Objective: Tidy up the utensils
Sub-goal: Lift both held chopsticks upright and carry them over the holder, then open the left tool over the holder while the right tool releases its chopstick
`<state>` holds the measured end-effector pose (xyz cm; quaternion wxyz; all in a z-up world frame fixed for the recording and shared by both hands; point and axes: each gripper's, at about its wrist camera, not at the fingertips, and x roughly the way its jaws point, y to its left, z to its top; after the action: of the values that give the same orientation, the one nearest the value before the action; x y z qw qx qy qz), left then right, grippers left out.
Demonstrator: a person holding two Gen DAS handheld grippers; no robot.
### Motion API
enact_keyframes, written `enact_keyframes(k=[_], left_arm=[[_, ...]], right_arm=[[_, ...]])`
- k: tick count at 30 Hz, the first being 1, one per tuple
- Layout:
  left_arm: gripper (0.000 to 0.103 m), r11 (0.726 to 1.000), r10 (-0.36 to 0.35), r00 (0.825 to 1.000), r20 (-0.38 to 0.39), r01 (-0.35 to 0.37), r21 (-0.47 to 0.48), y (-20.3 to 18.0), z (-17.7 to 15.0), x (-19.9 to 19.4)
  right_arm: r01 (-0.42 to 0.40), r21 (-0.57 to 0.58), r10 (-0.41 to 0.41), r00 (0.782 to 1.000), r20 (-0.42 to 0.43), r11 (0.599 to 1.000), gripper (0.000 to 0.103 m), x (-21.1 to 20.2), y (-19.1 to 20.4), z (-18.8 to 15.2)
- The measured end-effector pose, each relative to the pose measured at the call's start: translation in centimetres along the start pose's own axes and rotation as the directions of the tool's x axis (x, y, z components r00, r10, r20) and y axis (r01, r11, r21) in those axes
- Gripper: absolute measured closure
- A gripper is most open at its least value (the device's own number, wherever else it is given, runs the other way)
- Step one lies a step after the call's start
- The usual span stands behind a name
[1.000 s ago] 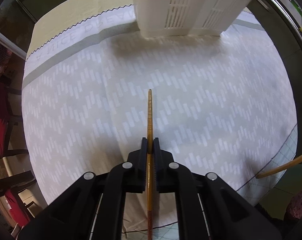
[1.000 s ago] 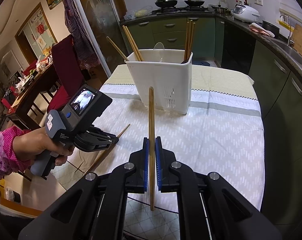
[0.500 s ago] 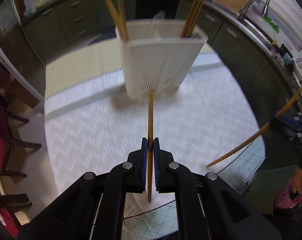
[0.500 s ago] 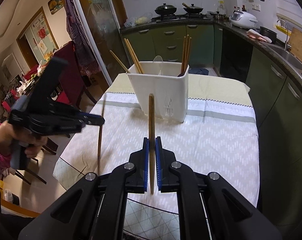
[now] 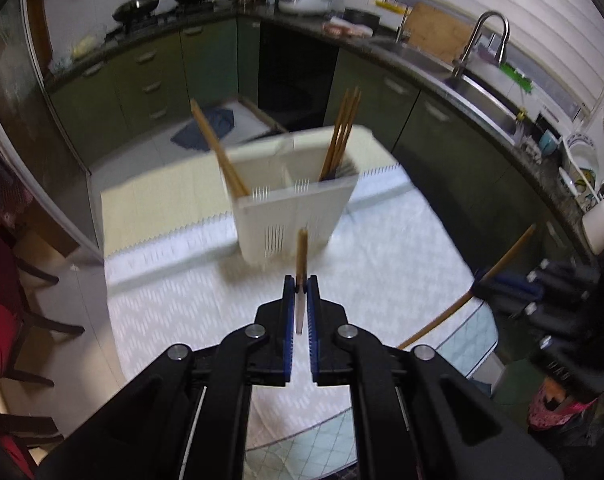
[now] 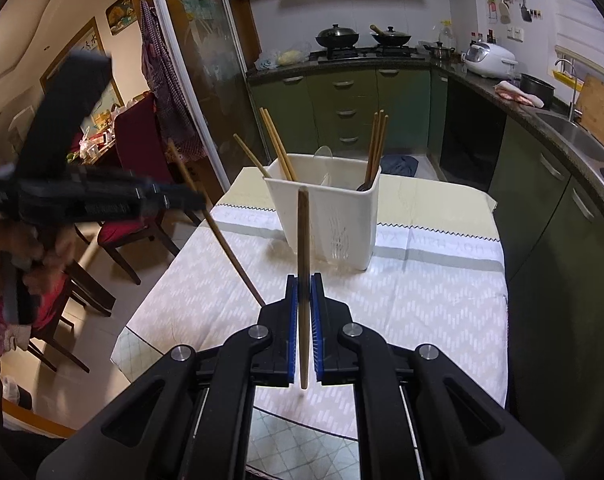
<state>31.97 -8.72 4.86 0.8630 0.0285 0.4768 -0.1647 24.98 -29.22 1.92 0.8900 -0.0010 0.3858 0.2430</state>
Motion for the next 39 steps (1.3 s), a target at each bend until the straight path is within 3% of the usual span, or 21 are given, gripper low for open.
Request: enact_keyframes(k=[10, 18, 25, 30, 39], left_arm=[[0.097, 0.999, 0.042, 0.994, 0.103, -0.042, -0.004, -0.5, 7.0, -4.3], [0.097, 0.999, 0.050, 0.990, 0.132, -0.049, -0.016, -0.8, 10.5, -6.1], [0.097, 0.994, 0.104, 0.981, 0.165, -0.098, -0.041, 0.0, 13.1, -6.7], [0.097, 0.992, 0.122, 0.980, 0.158, -0.116, -0.049, 0.8, 14.0, -4.7], [0.097, 0.989, 0.145, 0.989, 0.020, -0.144, -0.042, 1.9, 12.6, 3.6]], right_arm=[[0.002, 0.006, -0.002, 1.000, 0.002, 1.000, 0.096, -0.3, -0.4, 0.1], [-0.006, 0.018, 0.006, 1.000, 0.003, 1.000, 0.096, -0.3, -1.2, 0.1], [-0.015, 0.026, 0.015, 1.000, 0.003, 1.000, 0.096, -0.1, -1.4, 0.1], [-0.016, 0.030, 0.016, 1.000, 0.001, 0.999, 0.096, -0.1, -1.6, 0.0], [-0.013, 0.041, 0.012, 1.000, 0.016, 0.999, 0.096, -0.6, -1.9, 0.6]])
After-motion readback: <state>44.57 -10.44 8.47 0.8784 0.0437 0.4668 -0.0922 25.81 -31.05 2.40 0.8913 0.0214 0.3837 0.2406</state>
